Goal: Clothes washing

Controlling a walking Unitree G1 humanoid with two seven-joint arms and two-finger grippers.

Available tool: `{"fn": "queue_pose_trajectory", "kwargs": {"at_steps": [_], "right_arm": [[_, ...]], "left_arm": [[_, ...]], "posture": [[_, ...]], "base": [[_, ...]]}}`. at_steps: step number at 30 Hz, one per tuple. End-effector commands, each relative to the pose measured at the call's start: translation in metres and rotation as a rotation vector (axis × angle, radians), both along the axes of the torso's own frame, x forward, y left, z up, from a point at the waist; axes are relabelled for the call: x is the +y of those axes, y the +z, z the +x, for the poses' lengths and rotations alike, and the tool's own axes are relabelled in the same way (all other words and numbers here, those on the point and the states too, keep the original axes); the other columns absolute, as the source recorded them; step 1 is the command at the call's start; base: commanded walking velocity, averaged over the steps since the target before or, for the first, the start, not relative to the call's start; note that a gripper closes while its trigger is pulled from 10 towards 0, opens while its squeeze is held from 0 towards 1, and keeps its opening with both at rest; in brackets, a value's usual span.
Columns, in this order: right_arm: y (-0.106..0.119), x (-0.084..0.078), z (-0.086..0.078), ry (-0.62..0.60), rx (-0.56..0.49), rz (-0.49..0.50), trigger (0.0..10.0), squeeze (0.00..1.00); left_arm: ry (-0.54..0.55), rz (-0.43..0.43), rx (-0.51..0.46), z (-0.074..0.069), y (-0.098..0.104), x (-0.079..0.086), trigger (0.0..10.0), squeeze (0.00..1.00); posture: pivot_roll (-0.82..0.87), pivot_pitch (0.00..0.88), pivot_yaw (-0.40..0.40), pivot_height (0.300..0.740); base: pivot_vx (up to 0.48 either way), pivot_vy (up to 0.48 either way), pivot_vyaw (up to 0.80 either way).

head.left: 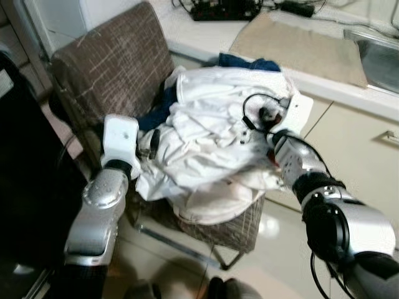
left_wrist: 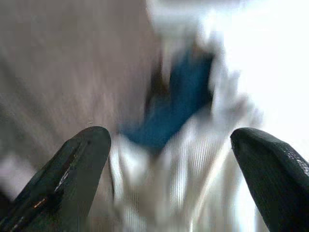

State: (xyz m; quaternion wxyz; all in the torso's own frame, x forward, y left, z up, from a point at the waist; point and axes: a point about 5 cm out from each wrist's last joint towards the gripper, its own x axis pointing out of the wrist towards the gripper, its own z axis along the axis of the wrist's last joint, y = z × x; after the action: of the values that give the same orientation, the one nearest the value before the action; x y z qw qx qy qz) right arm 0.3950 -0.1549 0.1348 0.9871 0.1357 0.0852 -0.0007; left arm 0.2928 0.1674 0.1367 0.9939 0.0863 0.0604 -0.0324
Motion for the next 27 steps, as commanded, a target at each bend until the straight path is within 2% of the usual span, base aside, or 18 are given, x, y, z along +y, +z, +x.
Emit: {"fn": "queue_pose_trajectory", "kwargs": {"at_steps": [1,4,8,10,13,18,19,21,25,27], "right_arm": [[-0.011,-0.002,-0.005,0.007,0.034,-0.025,0.0,0.00],[-0.006,-0.003,-0.003,0.010,0.017,-0.025,0.0,0.00],[0.008,0.003,0.002,0.071,-0.046,-0.082,0.0,0.00],[0.027,0.006,0.008,0.090,-0.137,-0.102,0.0,0.00],[0.039,0.008,0.011,0.100,-0.192,-0.111,0.0,0.00],[0.083,0.010,0.019,0.095,-0.356,-0.123,0.0,0.00],[0.083,0.010,0.019,0.095,-0.356,-0.123,0.0,0.00],[0.101,0.012,0.019,0.101,-0.440,-0.163,0.0,0.00],[0.107,0.014,0.017,0.113,-0.493,-0.182,0.0,0.00],[0.108,0.017,0.015,0.129,-0.526,-0.191,0.0,0.00]], "left_arm": [[0.010,-0.010,0.029,0.000,-0.006,-0.002,10.0,0.00],[-0.007,-0.017,0.005,0.005,-0.003,-0.005,10.0,0.00],[-0.001,-0.015,-0.029,0.013,0.004,-0.005,10.0,0.00],[0.015,-0.017,-0.037,0.018,0.006,-0.005,10.0,0.00],[0.018,-0.020,-0.035,0.020,0.005,-0.005,10.0,0.00],[-0.001,-0.023,-0.039,0.022,0.003,-0.011,10.0,0.00],[-0.001,-0.023,-0.039,0.022,0.003,-0.011,10.0,0.00],[-0.001,-0.021,-0.043,0.023,0.003,-0.012,10.0,0.00],[0.015,-0.019,-0.056,0.023,0.004,-0.009,10.0,0.00],[0.042,-0.029,-0.092,0.024,0.009,-0.005,10.0,0.00]], "posture": [[0.07,0.020,-0.076,0.740],[0.07,0.000,-0.080,0.740],[0.07,0.000,-0.089,0.740],[0.05,0.000,-0.091,0.740],[0.05,0.000,-0.090,0.740],[0.02,0.000,-0.080,0.740],[0.02,0.000,-0.080,0.740],[0.02,0.000,-0.080,0.740],[0.02,0.000,-0.079,0.740],[0.02,0.000,-0.080,0.740]], "base": [[0.000,0.000,0.00],[0.000,0.000,0.00],[0.000,0.000,0.00],[0.000,0.000,0.00],[0.000,0.000,0.00],[0.000,0.000,0.00],[0.000,0.000,0.00],[0.000,0.000,0.00],[0.000,0.000,0.00],[0.000,0.000,0.52]]}}
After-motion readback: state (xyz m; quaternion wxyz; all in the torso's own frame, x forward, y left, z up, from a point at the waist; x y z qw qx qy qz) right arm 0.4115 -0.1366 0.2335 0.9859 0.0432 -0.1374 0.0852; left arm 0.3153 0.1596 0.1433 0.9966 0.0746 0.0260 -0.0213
